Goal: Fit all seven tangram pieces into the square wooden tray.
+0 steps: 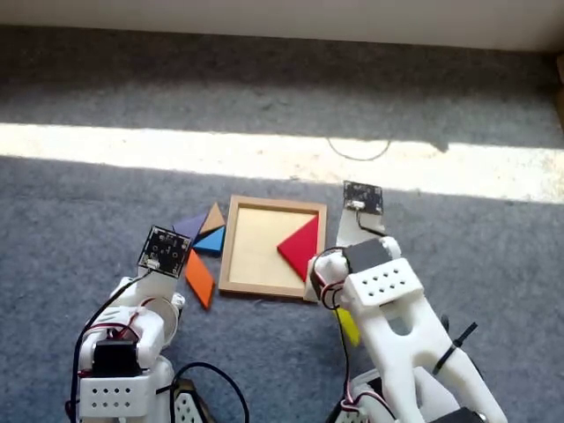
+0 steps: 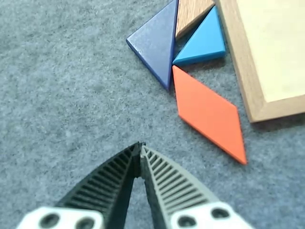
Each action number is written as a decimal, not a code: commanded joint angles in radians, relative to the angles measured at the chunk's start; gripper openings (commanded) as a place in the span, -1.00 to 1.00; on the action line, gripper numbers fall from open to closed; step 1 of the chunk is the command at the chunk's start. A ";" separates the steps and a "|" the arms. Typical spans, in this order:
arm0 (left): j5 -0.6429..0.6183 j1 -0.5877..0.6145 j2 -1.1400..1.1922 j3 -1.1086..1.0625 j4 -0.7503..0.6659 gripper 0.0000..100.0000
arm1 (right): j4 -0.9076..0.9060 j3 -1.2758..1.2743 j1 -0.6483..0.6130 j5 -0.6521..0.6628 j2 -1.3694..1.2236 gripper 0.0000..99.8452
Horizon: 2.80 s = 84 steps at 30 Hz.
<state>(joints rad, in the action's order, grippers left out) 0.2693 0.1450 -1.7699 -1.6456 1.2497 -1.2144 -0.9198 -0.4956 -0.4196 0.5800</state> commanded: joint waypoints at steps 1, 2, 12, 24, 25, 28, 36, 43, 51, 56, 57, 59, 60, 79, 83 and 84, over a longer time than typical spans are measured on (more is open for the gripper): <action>0.009 0.013 -0.031 0.004 -0.017 -0.99 | 0.015 0.094 -0.059 0.120 0.039 -0.62; 0.009 0.013 -0.031 0.004 -0.017 -0.99 | 0.024 0.111 -0.065 0.161 0.039 -0.62; 0.009 0.013 -0.031 0.004 -0.017 -0.99 | 0.094 0.229 -0.124 0.497 -0.039 -0.62; 0.046 0.013 -0.031 0.004 -0.017 -0.99 | 0.091 0.596 -0.134 0.933 -0.460 -0.62; 0.055 0.013 -0.031 0.004 -0.015 -0.99 | 0.091 0.622 -0.134 0.979 -0.490 -0.62; 0.060 0.013 -0.031 0.004 -0.014 -0.99 | 0.093 0.690 -0.134 1.114 -0.570 -0.62; 0.061 0.013 -0.031 0.004 -0.014 -0.99 | 0.093 0.811 -0.134 1.378 -0.727 -0.62; 0.063 0.013 -0.031 0.004 -0.014 -0.99 | 0.093 0.868 -0.160 1.389 -0.814 -0.62; 0.063 0.013 -0.031 0.002 -0.012 -0.99 | 0.085 0.909 -0.165 1.389 -0.854 -0.53; 0.063 0.013 -0.031 0.002 -0.012 -0.99 | 0.085 0.909 -0.160 1.384 -0.854 -0.32; 0.063 0.013 -0.031 0.002 -0.012 -0.99 | 0.085 0.909 -0.160 1.384 -0.854 -0.32; 0.063 0.013 -0.031 0.002 -0.012 -0.99 | 0.084 0.909 -0.160 1.386 -0.852 -0.33; 0.063 0.013 -0.031 0.002 -0.012 -0.99 | 0.084 0.909 -0.160 1.386 -0.851 -0.34; 0.063 0.013 -0.031 0.002 -0.012 -0.99 | 0.077 1.017 -0.188 0.783 -0.865 -0.95; 0.063 0.013 -0.031 0.002 -0.012 -0.99 | 0.216 0.908 -0.163 0.772 -0.900 -0.95; 0.063 0.013 -0.031 0.002 -0.012 -0.99 | 0.242 0.883 -0.160 0.772 -0.912 -0.95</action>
<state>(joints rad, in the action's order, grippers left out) 0.3261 0.1450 -1.7699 -1.6456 1.2497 -1.0641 0.0054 -0.6751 0.3675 -0.3299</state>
